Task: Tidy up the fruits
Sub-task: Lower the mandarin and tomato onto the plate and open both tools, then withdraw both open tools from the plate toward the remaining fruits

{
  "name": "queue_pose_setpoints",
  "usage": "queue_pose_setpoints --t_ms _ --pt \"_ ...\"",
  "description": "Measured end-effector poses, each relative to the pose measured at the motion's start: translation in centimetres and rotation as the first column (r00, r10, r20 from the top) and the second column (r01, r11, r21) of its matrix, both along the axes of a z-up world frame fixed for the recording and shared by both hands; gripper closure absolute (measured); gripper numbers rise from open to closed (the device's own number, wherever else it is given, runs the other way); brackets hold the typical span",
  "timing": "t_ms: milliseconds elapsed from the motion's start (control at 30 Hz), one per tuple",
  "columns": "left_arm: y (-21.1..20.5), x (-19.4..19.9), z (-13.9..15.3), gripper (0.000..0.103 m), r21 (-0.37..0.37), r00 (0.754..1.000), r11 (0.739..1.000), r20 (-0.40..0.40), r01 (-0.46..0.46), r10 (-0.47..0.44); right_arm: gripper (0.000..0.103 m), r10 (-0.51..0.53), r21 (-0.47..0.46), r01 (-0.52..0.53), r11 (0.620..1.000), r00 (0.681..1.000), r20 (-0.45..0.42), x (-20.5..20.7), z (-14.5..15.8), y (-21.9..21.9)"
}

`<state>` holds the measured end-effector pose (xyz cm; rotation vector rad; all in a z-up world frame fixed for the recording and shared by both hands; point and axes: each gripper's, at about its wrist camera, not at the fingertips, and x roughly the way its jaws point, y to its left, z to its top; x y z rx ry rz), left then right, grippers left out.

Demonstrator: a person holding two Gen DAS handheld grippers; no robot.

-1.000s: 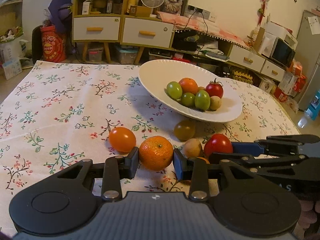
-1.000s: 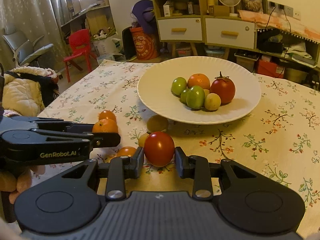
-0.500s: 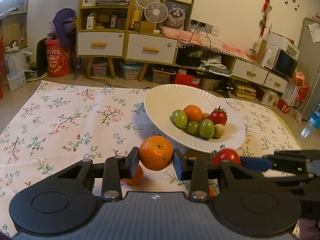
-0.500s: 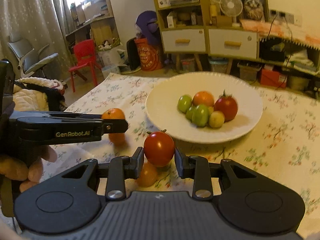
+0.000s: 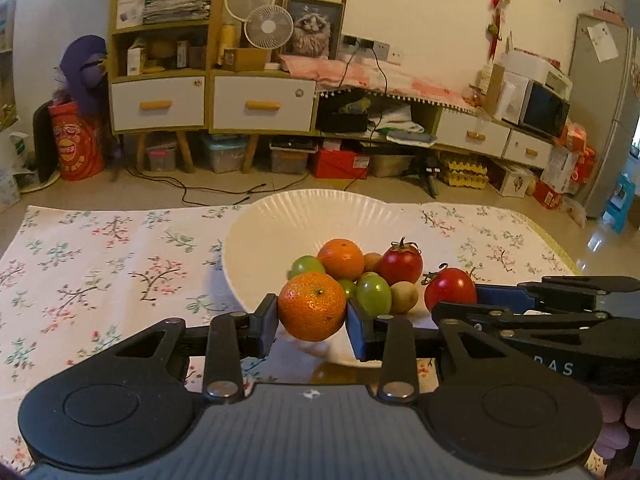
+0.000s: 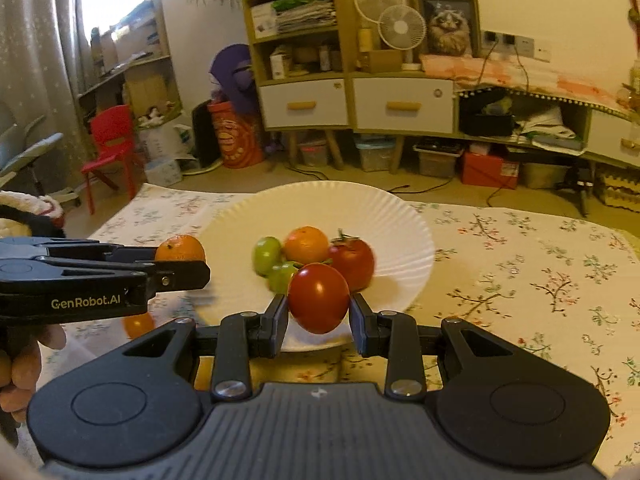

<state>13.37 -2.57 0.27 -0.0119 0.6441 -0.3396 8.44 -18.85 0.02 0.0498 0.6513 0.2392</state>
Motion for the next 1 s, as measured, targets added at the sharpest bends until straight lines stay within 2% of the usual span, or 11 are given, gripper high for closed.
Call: queue_pose_setpoints --t_ms 200,400,600,667,1000 --pt "-0.7 1.1 -0.8 0.068 0.034 0.999 0.999 -0.039 0.020 -0.019 0.073 -0.008 -0.003 0.008 1.000 1.000 0.002 0.2 -0.2 -0.4" --pt "-1.5 1.3 -1.0 0.068 0.072 0.998 0.996 -0.045 0.045 -0.041 0.073 -0.007 -0.004 0.007 1.000 1.000 0.000 0.4 -0.5 -0.8" --pt "-1.6 1.5 -0.8 0.066 0.073 0.998 0.996 -0.045 0.046 -0.043 0.072 -0.006 -0.025 0.006 1.000 1.000 0.014 0.3 -0.1 -0.7" --pt "-1.4 1.3 -0.5 0.063 0.074 0.998 0.996 -0.034 0.047 -0.045 0.066 -0.006 -0.024 0.006 1.000 1.000 0.018 0.2 0.1 -0.8" --pt "0.0 -0.4 0.5 0.050 0.096 1.000 0.995 -0.020 0.008 -0.006 0.055 0.011 -0.035 -0.010 0.999 1.000 0.028 -0.3 0.6 -0.2"
